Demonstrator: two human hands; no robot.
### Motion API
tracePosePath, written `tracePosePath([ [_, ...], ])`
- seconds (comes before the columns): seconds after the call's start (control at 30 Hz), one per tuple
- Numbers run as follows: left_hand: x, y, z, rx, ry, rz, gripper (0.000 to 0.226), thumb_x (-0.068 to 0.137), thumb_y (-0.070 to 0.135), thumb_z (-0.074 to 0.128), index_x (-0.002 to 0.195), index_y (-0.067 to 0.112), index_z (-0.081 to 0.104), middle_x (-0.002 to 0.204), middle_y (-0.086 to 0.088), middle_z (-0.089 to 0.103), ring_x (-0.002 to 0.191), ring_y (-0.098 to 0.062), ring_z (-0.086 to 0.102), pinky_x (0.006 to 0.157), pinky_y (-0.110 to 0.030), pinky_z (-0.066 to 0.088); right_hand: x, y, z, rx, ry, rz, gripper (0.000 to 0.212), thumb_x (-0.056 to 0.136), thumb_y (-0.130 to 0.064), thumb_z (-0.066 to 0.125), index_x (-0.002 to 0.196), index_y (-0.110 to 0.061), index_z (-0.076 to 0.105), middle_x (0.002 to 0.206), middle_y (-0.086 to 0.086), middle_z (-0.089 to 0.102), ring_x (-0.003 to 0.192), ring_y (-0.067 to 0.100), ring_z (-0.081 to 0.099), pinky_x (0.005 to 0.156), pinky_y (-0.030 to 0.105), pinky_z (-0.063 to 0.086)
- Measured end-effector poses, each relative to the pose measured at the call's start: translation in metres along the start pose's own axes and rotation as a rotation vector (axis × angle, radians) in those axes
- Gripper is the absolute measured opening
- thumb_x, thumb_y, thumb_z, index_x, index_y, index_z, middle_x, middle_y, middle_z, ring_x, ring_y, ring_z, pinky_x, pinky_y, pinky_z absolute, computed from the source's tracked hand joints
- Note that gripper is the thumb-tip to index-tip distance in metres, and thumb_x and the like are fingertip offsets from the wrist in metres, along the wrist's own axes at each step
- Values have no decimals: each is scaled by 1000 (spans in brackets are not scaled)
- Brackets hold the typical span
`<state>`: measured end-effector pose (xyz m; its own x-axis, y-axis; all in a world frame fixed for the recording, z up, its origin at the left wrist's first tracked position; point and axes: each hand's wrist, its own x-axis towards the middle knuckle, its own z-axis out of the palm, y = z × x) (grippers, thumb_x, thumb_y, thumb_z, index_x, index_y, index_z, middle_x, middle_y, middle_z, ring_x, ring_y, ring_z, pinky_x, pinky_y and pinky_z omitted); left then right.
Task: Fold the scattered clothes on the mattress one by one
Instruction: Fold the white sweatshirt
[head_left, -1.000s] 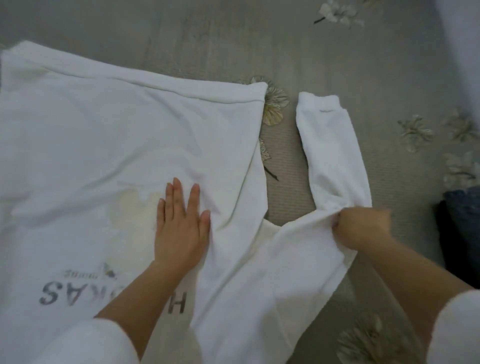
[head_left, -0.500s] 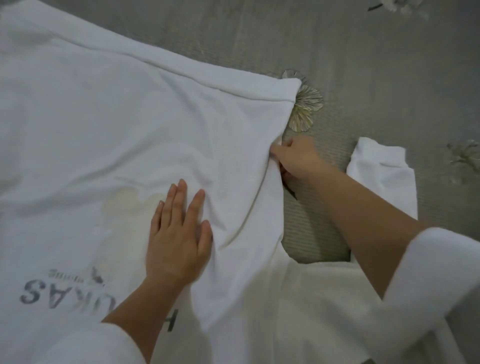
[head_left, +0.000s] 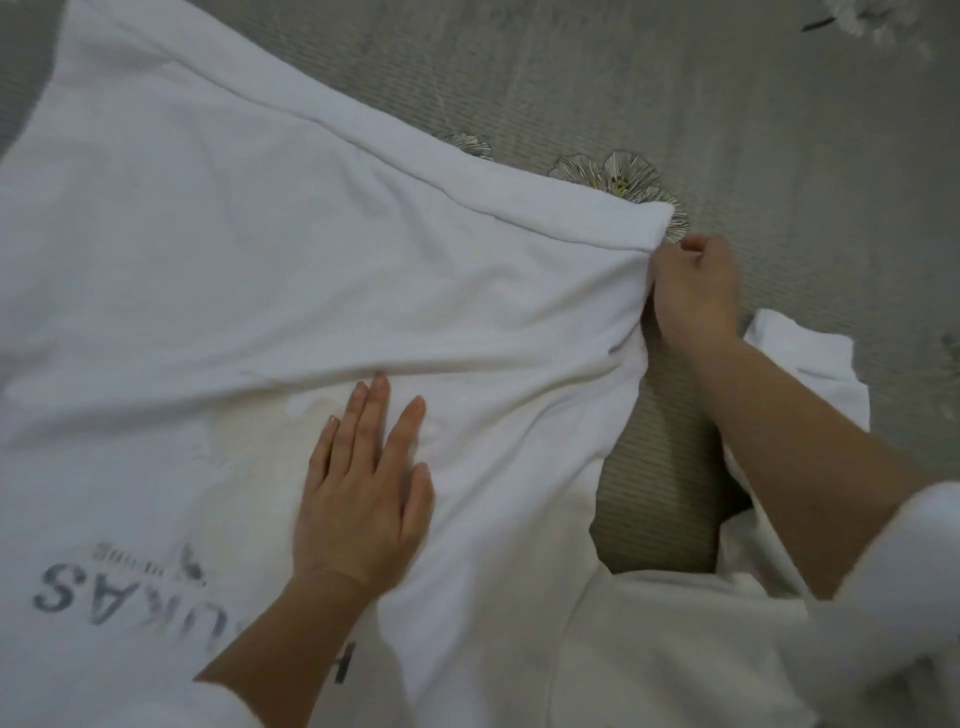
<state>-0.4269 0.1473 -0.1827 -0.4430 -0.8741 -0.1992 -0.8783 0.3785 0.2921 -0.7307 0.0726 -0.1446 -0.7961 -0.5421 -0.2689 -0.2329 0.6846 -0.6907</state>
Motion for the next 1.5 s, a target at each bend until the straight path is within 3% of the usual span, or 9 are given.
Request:
tracePosePath([
  [0.1, 0, 0, 0, 2, -9, 0, 59, 90, 37, 32, 146, 18, 32, 157, -12, 22, 146, -22, 13, 118, -34, 3, 28, -15, 4, -46, -49, -52, 9, 84, -21, 58, 80, -13, 59, 67, 2, 49, 65, 16, 47, 54, 26, 35],
  [0.23, 1, 0, 2, 6, -13, 1, 59, 91, 38, 31, 147, 19, 30, 157, -12, 20, 146, -22, 11, 118, -33, 2, 55, -39, 4, -79, 97, -167, 9, 90, -21, 53, 83, -16, 55, 64, -8, 47, 56, 2, 44, 49, 11, 34],
  [0.4, 0, 0, 2, 9, -16, 5, 59, 92, 38, 30, 148, 19, 29, 158, -11, 18, 147, -22, 10, 119, -33, 1, 58, -25, 16, 28, -16, 32, 26, 82, -13, 56, 57, -11, 51, 55, 7, 54, 32, 7, 51, 41, 27, 44],
  [0.5, 0, -1, 3, 20, -15, 12, 60, 92, 38, 30, 148, 19, 27, 158, -12, 17, 147, -22, 9, 119, -33, 1, 54, -27, 11, 56, 43, 19, 14, 74, -27, 53, 71, -13, 56, 67, 3, 55, 59, 16, 56, 58, 30, 45],
  [0.6, 0, -1, 3, 29, -15, 11, 60, 91, 38, 30, 148, 19, 27, 158, -12, 17, 147, -22, 9, 119, -34, 1, 47, -36, 12, -215, 95, -291, 29, 82, -28, 53, 104, -12, 64, 92, -4, 54, 86, 9, 48, 77, 21, 39],
  [0.8, 0, -1, 4, 45, -15, 19, 60, 91, 37, 31, 148, 18, 28, 158, -13, 18, 147, -23, 10, 118, -34, 2, 13, -65, 70, -607, -353, -557, 41, 96, -34, 45, 129, -10, 48, 121, 14, 60, 115, 31, 52, 85, 34, 40],
  [1.03, 0, -3, 4, 13, 19, 27, 60, 91, 36, 33, 147, 17, 30, 157, -13, 19, 146, -23, 14, 117, -37, 8, 14, -85, 83, -466, -49, -539, 27, 98, -24, 42, 115, -7, 53, 115, 14, 60, 108, 30, 54, 82, 35, 38],
  [1.27, -1, -6, 9, -16, 51, 31, 61, 90, 36, 34, 147, 17, 33, 157, -13, 20, 145, -23, 15, 116, -38, 12, -12, -78, 66, -358, -331, -463, 58, 91, -22, 56, 144, -15, 34, 129, 3, 53, 113, 14, 48, 94, 19, 34],
  [1.5, -4, -7, 12, 6, 69, 57, 63, 92, 43, 31, 150, 18, 26, 159, -12, 14, 147, -22, 10, 118, -35, 4, -135, 64, -45, -450, -274, -404, 20, 91, -31, 59, 104, -17, 52, 104, 2, 55, 95, 16, 51, 78, 20, 33],
])
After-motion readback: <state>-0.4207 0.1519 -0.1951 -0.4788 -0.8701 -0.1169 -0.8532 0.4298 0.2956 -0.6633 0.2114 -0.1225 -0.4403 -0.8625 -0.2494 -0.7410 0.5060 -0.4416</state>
